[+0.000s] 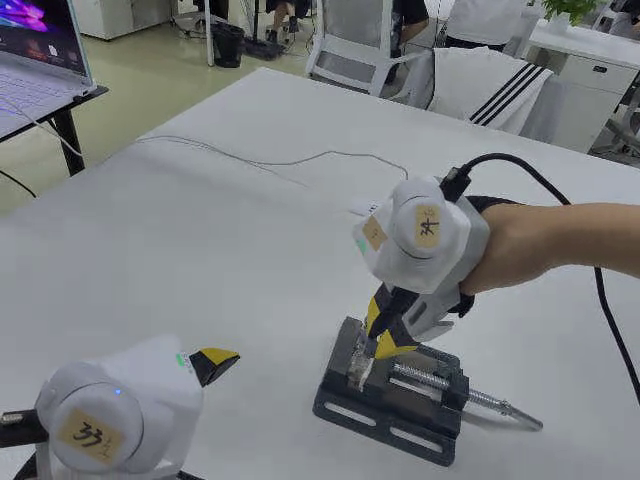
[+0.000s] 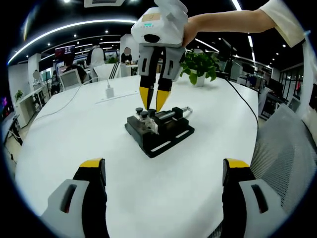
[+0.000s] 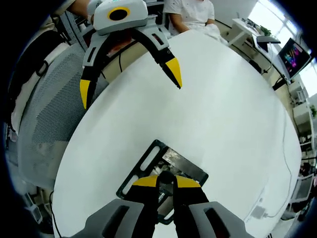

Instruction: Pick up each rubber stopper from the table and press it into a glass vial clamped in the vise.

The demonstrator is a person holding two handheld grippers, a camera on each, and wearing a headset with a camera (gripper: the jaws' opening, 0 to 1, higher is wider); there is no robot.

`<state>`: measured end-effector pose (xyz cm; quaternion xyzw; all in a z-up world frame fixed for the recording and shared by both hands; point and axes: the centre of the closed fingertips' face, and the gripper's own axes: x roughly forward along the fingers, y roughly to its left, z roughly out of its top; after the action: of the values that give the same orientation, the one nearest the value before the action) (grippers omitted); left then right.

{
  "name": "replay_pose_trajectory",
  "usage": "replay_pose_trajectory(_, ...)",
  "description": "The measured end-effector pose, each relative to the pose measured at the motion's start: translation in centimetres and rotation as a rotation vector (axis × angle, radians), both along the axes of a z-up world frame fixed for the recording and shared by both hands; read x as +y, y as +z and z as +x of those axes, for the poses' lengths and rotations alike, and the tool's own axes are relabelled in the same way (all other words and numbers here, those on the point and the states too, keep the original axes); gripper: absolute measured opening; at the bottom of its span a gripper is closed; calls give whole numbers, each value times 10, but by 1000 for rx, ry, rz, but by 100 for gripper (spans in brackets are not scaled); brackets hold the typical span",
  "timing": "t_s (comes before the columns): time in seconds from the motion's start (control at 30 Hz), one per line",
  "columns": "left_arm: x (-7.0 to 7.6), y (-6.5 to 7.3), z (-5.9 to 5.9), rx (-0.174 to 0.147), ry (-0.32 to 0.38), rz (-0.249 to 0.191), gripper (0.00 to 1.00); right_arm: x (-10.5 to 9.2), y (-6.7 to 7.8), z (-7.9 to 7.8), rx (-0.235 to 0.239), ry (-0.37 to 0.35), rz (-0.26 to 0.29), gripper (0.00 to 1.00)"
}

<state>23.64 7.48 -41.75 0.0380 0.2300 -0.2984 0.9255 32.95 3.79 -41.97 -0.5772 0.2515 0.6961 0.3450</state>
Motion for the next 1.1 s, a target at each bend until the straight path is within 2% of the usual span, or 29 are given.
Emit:
replay_pose_trajectory(0.17,0,-2,-2,3,8,-5,98,-1,-8,1,-11,7,-31,5)
replay_pose_trajectory(0.47,1,-5,-5,16,12,-9,97,0,-9,1,-11,-10,-38,5)
replay_pose_trajectory(0.77,-1,-5,-4,17,8,-15,97,2,-10,1,-38,-18,-80,5)
replay_pose_trajectory(0.93,-1,-6,-4,19,8,-19,96,3,-10,3,-46,-55,-82,5)
replay_pose_trajectory(1.1,-2,-7,-4,21,7,-20,96,1,-12,3,-50,-47,-106,5)
